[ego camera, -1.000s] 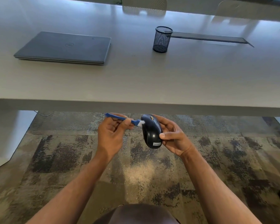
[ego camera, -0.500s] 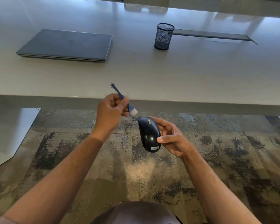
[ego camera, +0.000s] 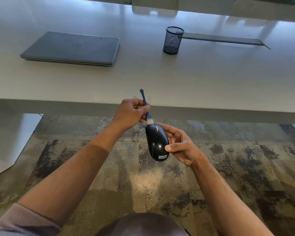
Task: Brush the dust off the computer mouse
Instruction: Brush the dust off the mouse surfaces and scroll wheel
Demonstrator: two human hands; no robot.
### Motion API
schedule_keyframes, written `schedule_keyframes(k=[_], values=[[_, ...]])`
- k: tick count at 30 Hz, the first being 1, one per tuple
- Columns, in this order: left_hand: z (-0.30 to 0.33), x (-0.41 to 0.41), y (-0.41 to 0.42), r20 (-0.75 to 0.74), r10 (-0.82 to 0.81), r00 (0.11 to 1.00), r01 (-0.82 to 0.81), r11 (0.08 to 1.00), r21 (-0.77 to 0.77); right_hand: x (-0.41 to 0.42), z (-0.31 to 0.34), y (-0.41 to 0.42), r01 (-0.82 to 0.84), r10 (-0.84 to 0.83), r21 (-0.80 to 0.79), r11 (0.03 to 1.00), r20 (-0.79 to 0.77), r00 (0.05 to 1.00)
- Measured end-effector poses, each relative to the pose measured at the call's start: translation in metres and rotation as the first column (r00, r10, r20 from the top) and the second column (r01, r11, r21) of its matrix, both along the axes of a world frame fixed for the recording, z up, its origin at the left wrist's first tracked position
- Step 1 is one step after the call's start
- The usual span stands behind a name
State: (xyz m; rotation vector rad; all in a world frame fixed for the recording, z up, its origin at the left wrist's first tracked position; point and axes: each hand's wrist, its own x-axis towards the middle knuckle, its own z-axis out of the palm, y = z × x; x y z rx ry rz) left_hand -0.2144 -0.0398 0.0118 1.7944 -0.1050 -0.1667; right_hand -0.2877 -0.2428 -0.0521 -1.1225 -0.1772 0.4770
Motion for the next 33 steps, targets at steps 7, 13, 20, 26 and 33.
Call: schedule_keyframes(k=[7,13,20,26,33], values=[[-0.001,-0.003,0.006,-0.04,-0.065,0.997,0.065,0.998,0.009,-0.001,0.002,-0.005,0.06,-0.06,-0.007,0.998,0.011,0.998],[0.002,0.001,0.014,-0.048,0.012,0.999,-0.014,0.999,-0.039,-0.004,0.002,-0.008,0.056,-0.056,-0.008,0.998,0.004,0.998],[0.004,0.001,0.002,-0.053,-0.026,0.998,0.025,0.999,-0.023,-0.002,0.003,-0.002,0.026,-0.025,-0.018,1.0,0.012,1.0],[0.002,-0.001,0.012,-0.105,-0.131,0.986,0.132,0.991,0.007,-0.005,-0.001,-0.012,0.086,-0.086,0.003,0.996,-0.01,0.996],[0.004,0.004,0.009,-0.068,-0.006,0.998,0.004,0.999,-0.033,-0.004,0.001,-0.007,0.028,-0.028,-0.016,0.999,0.007,1.0]])
